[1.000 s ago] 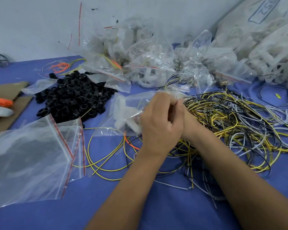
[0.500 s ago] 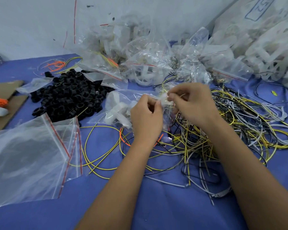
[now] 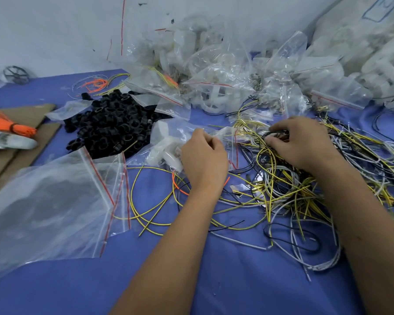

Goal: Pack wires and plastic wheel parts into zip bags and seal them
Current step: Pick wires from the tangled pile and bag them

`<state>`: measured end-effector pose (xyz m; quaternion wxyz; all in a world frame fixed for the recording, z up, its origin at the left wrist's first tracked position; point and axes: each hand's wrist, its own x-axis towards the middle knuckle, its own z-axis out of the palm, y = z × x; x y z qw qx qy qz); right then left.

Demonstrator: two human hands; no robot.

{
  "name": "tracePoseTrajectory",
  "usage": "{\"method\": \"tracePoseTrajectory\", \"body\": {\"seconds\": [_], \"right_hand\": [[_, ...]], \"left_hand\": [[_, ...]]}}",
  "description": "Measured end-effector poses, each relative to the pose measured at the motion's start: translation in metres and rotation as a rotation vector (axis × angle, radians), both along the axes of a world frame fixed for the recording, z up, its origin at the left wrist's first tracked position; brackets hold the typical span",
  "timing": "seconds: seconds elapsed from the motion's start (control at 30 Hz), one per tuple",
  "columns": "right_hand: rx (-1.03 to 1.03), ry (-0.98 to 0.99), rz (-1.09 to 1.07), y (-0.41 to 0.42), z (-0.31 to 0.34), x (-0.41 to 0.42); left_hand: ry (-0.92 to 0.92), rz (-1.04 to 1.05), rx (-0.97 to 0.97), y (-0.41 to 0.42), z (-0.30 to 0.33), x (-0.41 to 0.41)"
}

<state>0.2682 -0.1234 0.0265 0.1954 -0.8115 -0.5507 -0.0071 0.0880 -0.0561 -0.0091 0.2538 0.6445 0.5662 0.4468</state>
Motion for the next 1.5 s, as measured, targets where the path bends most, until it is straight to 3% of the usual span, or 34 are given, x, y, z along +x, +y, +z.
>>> {"method": "tracePoseTrajectory", "body": {"seconds": [0.27,0.47,0.73,0.97,1.13,1.3,1.5], "right_hand": [[0.176,0.058,0.109,-0.001,-0.001,0.001],[0.106,0.07,0.225,-0.002,0.002,-0.002],[0.031,-0.058,0.129,0.002,-0.006,0.008],[0.285,-0.028,0.047,0.001,-0.002,0.008],[0.317,0.009,0.004,0.003,-0.002,0.01],[0.399,0.218,0.052,0.0,0.0,0.01],[0.616,0.327,-0.2,-0.008,0.006,0.031]], "left_hand": [[0.038,-0.224,0.146,-0.007,0.002,0.007],[0.095,-0.293,0.145,-0.01,0.001,0.008],[0.091,-0.287,0.118,-0.01,0.001,0.006],[0.078,-0.275,0.099,-0.011,0.001,0.005],[0.066,-0.268,0.103,-0.01,0.001,0.004],[0.08,-0.2,0.109,-0.004,-0.003,0.002],[0.116,-0.095,0.092,-0.003,-0.001,-0.003]]}}
